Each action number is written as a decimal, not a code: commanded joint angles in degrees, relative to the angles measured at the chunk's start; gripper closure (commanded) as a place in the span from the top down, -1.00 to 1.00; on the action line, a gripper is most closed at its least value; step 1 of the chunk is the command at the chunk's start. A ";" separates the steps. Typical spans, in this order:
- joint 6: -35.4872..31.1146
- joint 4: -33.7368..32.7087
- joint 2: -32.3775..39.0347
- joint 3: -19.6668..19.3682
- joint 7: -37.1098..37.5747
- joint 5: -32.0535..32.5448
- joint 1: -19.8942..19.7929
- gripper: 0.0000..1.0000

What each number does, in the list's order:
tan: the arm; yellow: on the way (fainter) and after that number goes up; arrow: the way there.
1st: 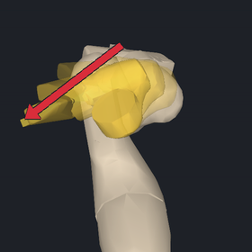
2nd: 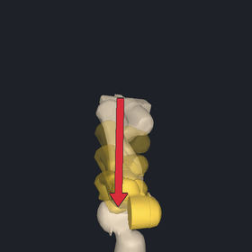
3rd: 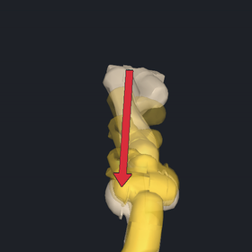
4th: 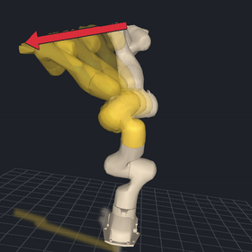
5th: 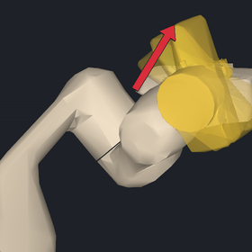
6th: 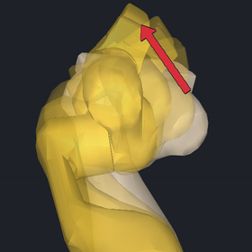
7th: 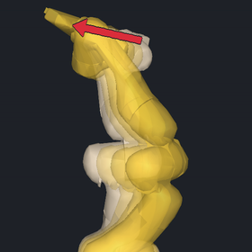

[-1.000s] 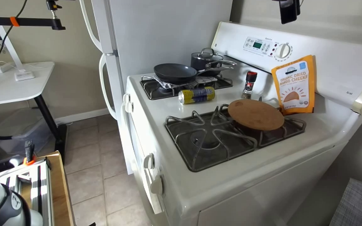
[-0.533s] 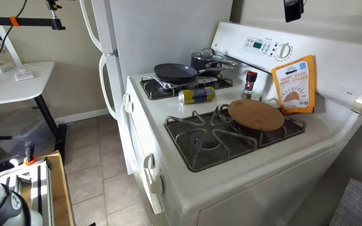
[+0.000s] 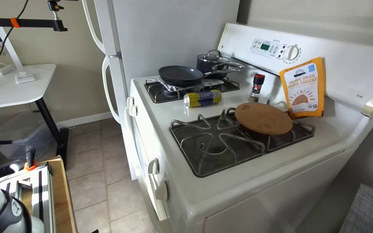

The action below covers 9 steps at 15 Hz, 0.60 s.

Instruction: Put the white and yellow packet into the pan

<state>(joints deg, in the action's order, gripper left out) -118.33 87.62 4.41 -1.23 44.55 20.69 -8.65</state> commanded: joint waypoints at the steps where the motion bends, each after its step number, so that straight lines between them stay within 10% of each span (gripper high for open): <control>1: -6.35 -12.76 11.73 1.64 -5.97 -1.47 1.27 1.00; 9: 3.86 -33.97 31.47 -4.71 -20.65 -5.19 6.54 1.00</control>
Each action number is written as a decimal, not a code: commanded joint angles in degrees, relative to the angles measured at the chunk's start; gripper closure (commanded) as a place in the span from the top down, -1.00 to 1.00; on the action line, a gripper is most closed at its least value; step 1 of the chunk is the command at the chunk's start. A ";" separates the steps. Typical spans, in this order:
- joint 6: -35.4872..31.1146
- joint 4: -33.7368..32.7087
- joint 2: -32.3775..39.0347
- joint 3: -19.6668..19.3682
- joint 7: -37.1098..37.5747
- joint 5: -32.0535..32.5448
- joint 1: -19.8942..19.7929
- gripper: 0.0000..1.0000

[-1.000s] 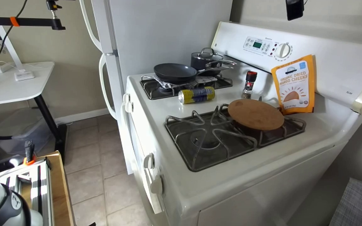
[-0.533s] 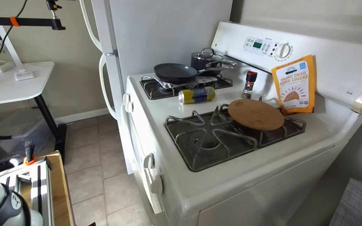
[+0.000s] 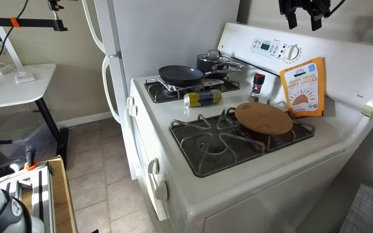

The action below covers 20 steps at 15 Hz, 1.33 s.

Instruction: Put the white and yellow packet into the pan

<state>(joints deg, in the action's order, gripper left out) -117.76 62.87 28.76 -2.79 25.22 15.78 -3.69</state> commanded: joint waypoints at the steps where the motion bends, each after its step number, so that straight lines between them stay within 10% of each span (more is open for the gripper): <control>1: 0.53 -2.16 2.07 -0.96 -0.30 0.00 0.33 1.00; 6: -0.22 -3.61 3.74 -1.98 1.40 1.02 0.74 1.00; 20: -11.77 -2.76 11.03 -11.00 44.68 7.65 8.03 1.00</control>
<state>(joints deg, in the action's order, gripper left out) -129.79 59.65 38.58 -10.95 62.06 20.98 2.15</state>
